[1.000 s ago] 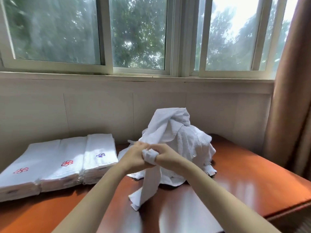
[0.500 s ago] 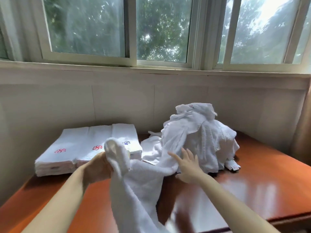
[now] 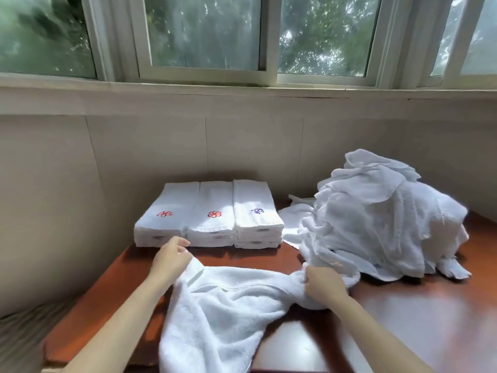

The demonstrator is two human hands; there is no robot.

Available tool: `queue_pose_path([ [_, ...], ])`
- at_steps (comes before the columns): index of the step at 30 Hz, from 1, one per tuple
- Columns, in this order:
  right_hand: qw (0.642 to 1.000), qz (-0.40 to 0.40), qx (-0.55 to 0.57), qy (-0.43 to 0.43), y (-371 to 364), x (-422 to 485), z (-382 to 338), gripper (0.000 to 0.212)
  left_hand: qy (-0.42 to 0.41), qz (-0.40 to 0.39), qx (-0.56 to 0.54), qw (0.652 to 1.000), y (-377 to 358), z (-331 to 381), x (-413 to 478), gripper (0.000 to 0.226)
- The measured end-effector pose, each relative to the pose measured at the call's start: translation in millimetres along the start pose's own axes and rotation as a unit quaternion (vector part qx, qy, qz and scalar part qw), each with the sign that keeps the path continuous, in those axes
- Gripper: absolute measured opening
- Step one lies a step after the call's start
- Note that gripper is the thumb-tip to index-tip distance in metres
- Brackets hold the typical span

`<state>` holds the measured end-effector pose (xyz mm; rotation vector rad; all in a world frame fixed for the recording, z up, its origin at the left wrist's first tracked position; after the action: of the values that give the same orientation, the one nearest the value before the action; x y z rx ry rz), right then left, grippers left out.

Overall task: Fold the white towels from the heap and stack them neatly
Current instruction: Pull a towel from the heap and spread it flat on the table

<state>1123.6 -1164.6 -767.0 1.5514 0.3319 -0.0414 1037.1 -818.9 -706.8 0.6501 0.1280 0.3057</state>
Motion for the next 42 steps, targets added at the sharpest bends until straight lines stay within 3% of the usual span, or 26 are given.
queue_pose_path([
  [2, 0.996, -0.083, -0.008, 0.006, -2.3, 2.1, -3.8, 0.038, -0.075, -0.154, 0.079, 0.982, -49.1, 21.2, -6.0, 0.049],
  [4, 0.987, -0.159, 0.011, 0.008, -1.8, 0.7, -3.6, 0.043, -0.099, -0.309, 0.182, 0.928, -99.2, 23.4, -16.3, 0.064],
  [6, 0.981, -0.189, 0.027, -0.033, 1.2, -2.0, 8.7, 0.050, -0.085, -0.384, 0.300, 0.869, -128.3, 12.4, -24.5, 0.065],
  [7, 0.982, -0.178, 0.018, -0.061, 7.7, -7.0, 14.2, 0.050, -0.080, -0.386, 0.327, 0.859, -134.0, 8.0, -25.1, 0.060],
  [8, 0.987, -0.140, -0.004, -0.083, 15.1, -12.7, 19.6, 0.044, -0.077, -0.366, 0.326, 0.868, -135.1, 6.4, -23.6, 0.053],
  [10, 0.993, 0.021, -0.056, -0.100, 42.1, -26.1, 17.2, 0.030, -0.092, -0.283, 0.294, 0.908, -126.9, 9.0, -16.1, 0.032],
  [12, 0.983, 0.183, 0.000, -0.007, 58.1, -44.4, -7.3, 0.018, -0.110, -0.236, 0.274, 0.926, -121.1, 9.8, -11.2, 0.012],
  [13, 0.979, 0.198, 0.045, 0.036, 56.4, -51.5, -20.3, 0.012, -0.114, -0.232, 0.261, 0.930, -120.4, 10.2, -10.9, 0.004],
  [16, 0.978, 0.137, 0.083, 0.137, 23.1, -65.0, -72.8, 0.019, -0.089, -0.229, 0.179, 0.953, -118.0, 8.3, -9.1, 0.020],
  [18, 0.970, 0.174, 0.038, 0.166, 9.6, -78.3, -93.2, 0.028, -0.063, -0.233, 0.124, 0.963, -114.1, 9.8, -11.3, 0.019],
  [20, 0.970, 0.202, 0.022, 0.130, 8.1, -80.8, -90.7, 0.036, -0.067, -0.208, 0.114, 0.969, -109.0, 14.5, -11.7, 0.030],
  [23, 0.971, 0.227, 0.047, 0.058, 7.6, -72.4, -74.7, 0.037, -0.114, -0.093, 0.233, 0.961, -96.2, 28.1, -15.3, 0.043],
  [26, 0.977, 0.205, 0.051, 0.000, 4.5, -65.6, -64.8, 0.041, -0.133, -0.016, 0.352, 0.926, -97.9, 42.9, -23.8, 0.026],
  [28, 0.978, 0.199, 0.021, -0.061, 6.4, -60.8, -45.3, 0.047, -0.140, 0.020, 0.338, 0.931, -93.5, 52.0, -28.1, 0.010],
  [30, 0.970, 0.227, 0.011, -0.084, 17.8, -63.5, -19.8, 0.038, -0.138, 0.061, 0.301, 0.942, -80.2, 59.3, -29.6, 0.012],
  [33, 0.956, 0.290, 0.022, -0.029, 25.9, -69.5, 15.0, 0.026, -0.163, 0.120, 0.274, 0.940, -55.5, 75.5, -32.0, 0.005],
  [37, 0.964, 0.265, 0.006, 0.001, 50.5, -66.0, 35.3, 0.025, -0.129, 0.189, 0.258, 0.938, -7.9, 93.7, -21.5, 0.015],
  [42, 0.951, 0.304, 0.031, -0.052, 134.5, -64.1, 72.1, 0.023, -0.079, 0.252, 0.242, 0.934, 60.1, 124.4, -11.2, 0.024],
])
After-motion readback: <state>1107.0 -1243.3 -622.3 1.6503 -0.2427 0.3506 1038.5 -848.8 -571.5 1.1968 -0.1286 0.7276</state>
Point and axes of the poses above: each hand's wrist, its own x-axis towards the middle knuckle, its own y-axis out of the back of the hand, z = x × y, the point moved 8 cm from there along x, towards the middle knuckle, and after that the axes turned 14 degrees about -z, right-handed, at the moved point
